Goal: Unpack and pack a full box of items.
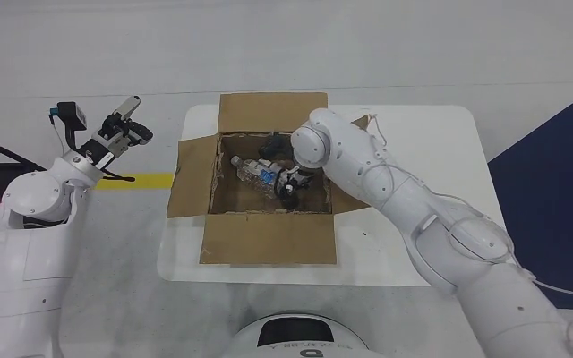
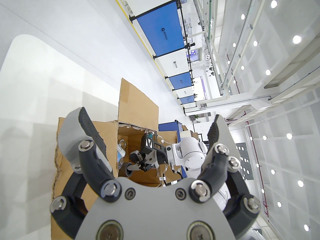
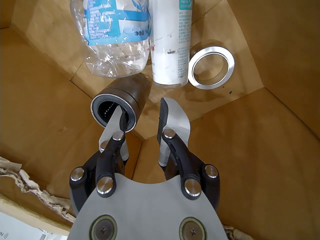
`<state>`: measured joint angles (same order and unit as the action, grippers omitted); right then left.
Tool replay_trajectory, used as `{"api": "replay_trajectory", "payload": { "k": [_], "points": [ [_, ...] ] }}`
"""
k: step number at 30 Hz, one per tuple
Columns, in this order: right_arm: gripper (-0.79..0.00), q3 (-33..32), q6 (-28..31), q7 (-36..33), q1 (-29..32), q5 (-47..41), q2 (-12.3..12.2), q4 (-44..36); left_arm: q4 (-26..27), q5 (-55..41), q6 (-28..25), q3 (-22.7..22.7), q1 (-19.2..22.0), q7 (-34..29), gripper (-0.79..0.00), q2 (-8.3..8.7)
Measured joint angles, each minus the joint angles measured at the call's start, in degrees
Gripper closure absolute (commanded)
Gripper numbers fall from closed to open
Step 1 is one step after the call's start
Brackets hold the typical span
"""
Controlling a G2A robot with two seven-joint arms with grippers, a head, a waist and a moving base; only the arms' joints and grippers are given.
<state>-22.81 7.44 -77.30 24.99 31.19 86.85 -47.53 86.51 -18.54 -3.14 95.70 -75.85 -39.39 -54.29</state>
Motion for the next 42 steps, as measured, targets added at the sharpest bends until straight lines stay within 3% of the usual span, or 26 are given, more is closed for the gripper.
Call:
{"api": "replay_trajectory", "payload": {
  "k": [4,7,15,19,25,28,30,35,38,42],
  "points": [
    [-0.142,0.57,0.26,0.56,0.1,0.37,0.89,1.0,0.0,0.0,0.0,0.0,0.0,0.0,-0.785,0.0],
    [0.0,1.0,0.53,0.93,0.14,0.48,1.67,2.3,0.0,0.0,0.0,0.0,0.0,0.0,-0.785,0.0],
    [0.0,-0.01,2.83,1.68,-1.39,-0.32,2.68,5.25,0.0,0.0,0.0,0.0,0.0,0.0,-0.785,0.0],
    [0.0,-2.81,4.77,1.25,-2.11,-1.71,1.31,3.92,0.0,0.0,0.0,0.0,0.0,0.0,-0.785,0.0],
    [0.0,-10.15,4.63,0.6,-0.45,-0.81,-3.64,-5.42,0.0,0.0,0.0,0.0,0.0,0.0,-0.785,0.0],
    [0.0,-17.42,3.25,1.09,3.46,1.46,-7.8,-15.72,0.0,0.0,0.0,0.0,0.0,0.0,-0.785,0.0],
    [0.0,-25.0,2.37,1.69,9.16,4.05,-11.31,-26.67,0.0,0.0,0.0,0.0,0.0,0.0,-0.785,0.0],
    [0.0,-46.63,0.85,1.1,29.72,9.57,-17.98,-55.19,0.0,0.0,0.0,0.0,0.0,0.0,-0.785,0.0],
    [0.0,-57.23,1.57,2.16,39.21,8.53,-19.57,-65.47,0.0,0.0,0.0,0.0,0.0,0.0,-0.785,0.0],
    [0.0,-67.67,1.67,3.91,47.75,6.54,-20.6,-71.09,0.0,0.0,0.0,0.0,0.0,0.0,-0.785,0.0]
  ]
}}
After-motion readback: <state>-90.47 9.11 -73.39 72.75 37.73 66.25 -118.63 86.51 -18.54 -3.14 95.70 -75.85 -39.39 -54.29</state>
